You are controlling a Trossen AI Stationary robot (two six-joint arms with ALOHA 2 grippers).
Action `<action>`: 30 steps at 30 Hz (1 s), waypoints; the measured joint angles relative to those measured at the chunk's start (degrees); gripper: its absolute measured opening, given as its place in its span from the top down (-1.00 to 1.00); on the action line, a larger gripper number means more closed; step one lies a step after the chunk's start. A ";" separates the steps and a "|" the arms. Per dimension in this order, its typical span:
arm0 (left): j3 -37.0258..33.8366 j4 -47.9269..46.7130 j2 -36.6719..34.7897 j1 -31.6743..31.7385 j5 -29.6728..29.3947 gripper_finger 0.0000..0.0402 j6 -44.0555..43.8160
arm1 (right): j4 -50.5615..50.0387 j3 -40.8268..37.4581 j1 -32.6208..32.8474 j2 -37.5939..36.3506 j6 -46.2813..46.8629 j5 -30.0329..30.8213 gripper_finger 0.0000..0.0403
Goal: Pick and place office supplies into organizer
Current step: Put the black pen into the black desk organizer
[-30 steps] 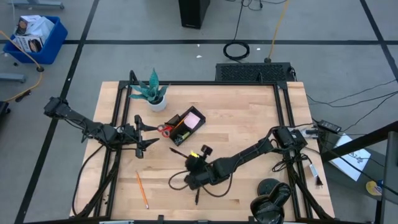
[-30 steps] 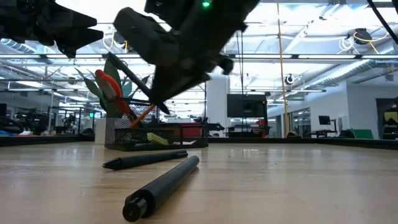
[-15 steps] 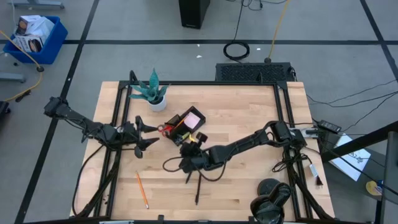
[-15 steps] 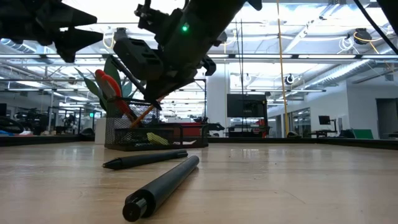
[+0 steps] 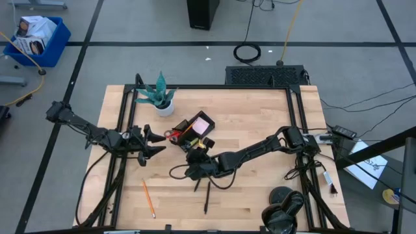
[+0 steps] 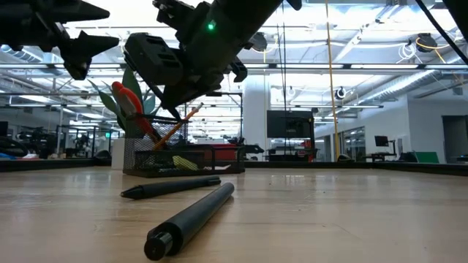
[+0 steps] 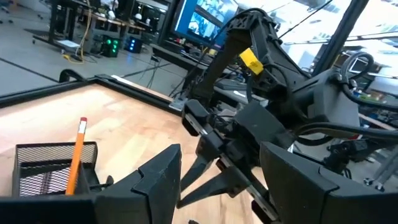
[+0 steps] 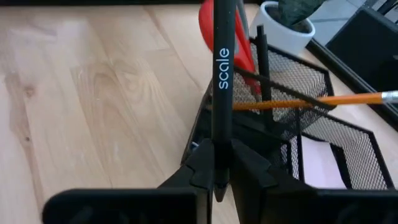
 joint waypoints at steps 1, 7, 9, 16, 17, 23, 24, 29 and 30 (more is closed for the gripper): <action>0.00 0.03 -0.01 0.02 -0.04 -0.11 0.24 | 0.47 -0.02 0.00 0.00 -0.40 0.21 0.87; 0.00 -0.03 -0.01 0.01 -0.26 -0.11 2.65 | 2.76 0.00 -0.02 0.00 -1.07 0.11 0.84; 0.00 -0.01 0.01 0.00 -0.26 -0.11 3.75 | 3.79 0.00 -0.02 0.00 -1.31 0.07 0.85; 0.00 0.23 0.01 0.00 -0.25 -0.11 3.75 | 7.69 0.00 -0.02 0.00 -2.48 -0.15 0.85; 0.00 0.17 -0.01 0.00 -0.27 -0.11 3.78 | 8.59 0.00 -0.02 0.00 -2.85 -0.17 0.84; 0.00 0.33 -0.01 0.02 -1.23 -0.11 3.95 | 13.92 0.00 -0.02 0.00 -6.63 -0.34 0.85; 0.00 0.33 0.07 0.02 -1.81 -0.11 4.04 | 14.74 0.00 -0.02 0.00 -7.21 -0.37 0.86; 0.00 1.58 2.01 0.28 -4.28 -0.11 4.33 | 17.87 0.00 -0.65 0.00 -7.93 -2.21 0.85; 0.00 2.13 2.59 0.51 -4.31 -0.11 4.68 | 18.22 0.00 -0.85 0.00 -7.94 -3.34 0.85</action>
